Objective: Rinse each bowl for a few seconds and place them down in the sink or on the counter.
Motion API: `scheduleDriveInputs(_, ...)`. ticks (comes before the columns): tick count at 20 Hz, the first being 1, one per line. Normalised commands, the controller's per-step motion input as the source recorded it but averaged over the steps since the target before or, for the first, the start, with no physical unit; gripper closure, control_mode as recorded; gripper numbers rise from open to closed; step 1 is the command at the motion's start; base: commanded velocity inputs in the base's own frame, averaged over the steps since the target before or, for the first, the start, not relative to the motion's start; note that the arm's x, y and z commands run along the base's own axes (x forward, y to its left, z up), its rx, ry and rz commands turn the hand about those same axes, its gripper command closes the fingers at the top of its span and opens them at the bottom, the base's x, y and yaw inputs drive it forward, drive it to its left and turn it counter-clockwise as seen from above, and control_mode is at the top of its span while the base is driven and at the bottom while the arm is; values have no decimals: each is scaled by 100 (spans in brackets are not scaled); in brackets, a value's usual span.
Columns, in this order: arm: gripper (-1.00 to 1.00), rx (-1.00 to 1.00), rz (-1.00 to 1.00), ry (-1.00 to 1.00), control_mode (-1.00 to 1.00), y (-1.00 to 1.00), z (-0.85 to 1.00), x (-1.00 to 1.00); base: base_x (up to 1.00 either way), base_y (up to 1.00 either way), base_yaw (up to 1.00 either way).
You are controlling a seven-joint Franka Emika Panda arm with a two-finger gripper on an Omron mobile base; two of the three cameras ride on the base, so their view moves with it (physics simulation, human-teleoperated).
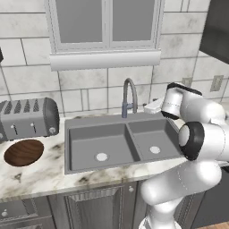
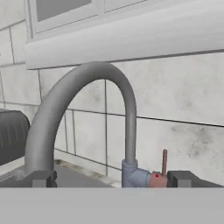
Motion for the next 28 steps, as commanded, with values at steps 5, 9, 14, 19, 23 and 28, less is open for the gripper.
scheduleDriveInputs(5,-100,4,0,0,-100,-7,-10,39,0,0,0)
scheduleDriveInputs(9,-100,5,0,0,-100,-5,-9,38,0,0,0)
scheduleDriveInputs(14,-100,3,0,0,-100,0,-10,38,0,0,0)
scheduleDriveInputs(19,-100,2,0,0,-100,0,-11,35,0,0,0)
scheduleDriveInputs(23,-100,1,0,0,-100,0,-11,35,0,0,0)
scheduleDriveInputs(28,-100,1,0,0,-100,0,-12,35,0,0,0)
